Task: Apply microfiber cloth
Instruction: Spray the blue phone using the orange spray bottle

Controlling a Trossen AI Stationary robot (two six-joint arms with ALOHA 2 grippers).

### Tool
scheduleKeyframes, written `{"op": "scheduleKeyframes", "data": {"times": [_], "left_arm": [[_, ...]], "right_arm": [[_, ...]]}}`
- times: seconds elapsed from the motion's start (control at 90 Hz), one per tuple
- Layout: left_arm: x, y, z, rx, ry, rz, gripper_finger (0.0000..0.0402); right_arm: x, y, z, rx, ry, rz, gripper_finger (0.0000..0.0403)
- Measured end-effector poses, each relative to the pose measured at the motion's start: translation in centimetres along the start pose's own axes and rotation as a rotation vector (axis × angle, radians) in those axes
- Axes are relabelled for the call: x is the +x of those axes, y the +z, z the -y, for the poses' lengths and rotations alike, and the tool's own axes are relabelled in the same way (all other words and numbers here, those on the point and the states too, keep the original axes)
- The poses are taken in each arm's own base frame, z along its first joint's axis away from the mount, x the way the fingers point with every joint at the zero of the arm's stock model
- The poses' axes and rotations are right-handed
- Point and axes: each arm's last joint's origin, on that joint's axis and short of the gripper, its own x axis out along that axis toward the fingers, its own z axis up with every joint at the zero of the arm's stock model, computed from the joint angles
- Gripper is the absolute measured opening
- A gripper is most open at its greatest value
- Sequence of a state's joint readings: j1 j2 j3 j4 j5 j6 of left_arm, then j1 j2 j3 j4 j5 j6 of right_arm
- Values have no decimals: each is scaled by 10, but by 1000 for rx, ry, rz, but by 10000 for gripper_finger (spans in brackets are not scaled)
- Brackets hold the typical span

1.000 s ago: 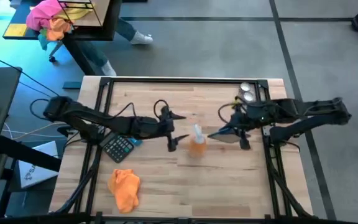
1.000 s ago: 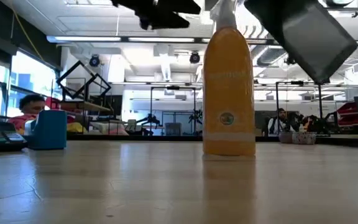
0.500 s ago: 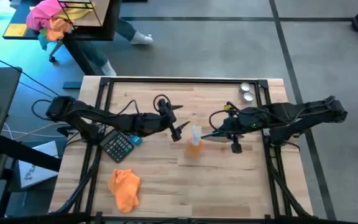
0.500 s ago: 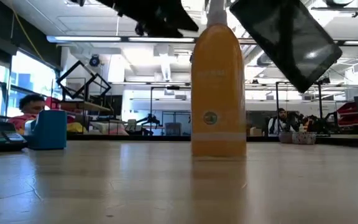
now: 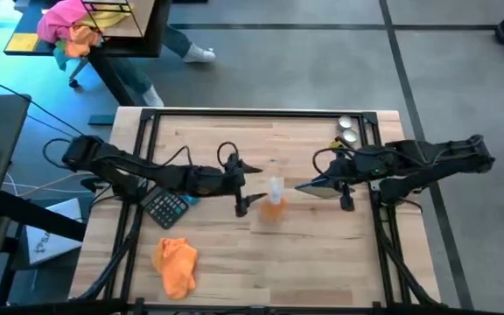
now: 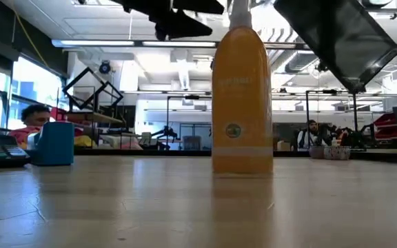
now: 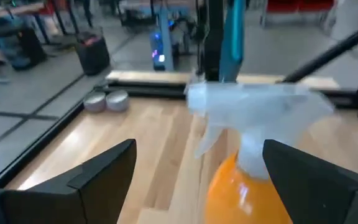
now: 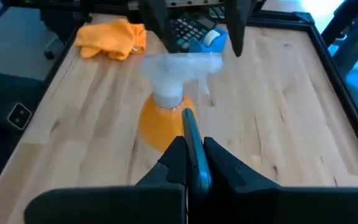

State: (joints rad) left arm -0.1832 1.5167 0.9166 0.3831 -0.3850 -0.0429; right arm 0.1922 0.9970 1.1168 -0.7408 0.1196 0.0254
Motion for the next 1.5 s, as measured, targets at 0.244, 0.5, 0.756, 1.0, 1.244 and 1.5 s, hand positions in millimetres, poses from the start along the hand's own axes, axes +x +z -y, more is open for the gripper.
{"op": "scheduleKeyframes", "data": {"times": [0.244,0.5,0.756,1.0,1.244,1.5], "left_arm": [[20,-20,9,-58,-62,10,330],[26,-26,10,-51,-25,34,330],[27,-24,11,-54,-48,64,330],[32,-23,7,-47,-62,97,330],[43,-28,-6,-71,-124,114,339],[45,-25,-15,-64,-134,146,349]], "right_arm": [[6,1,-1,1,0,-15,0],[7,4,0,5,-9,19,0],[7,13,11,12,-56,104,0],[7,16,26,-12,-89,138,0],[7,16,33,0,-62,145,0],[16,25,43,-47,-84,214,0]]}}
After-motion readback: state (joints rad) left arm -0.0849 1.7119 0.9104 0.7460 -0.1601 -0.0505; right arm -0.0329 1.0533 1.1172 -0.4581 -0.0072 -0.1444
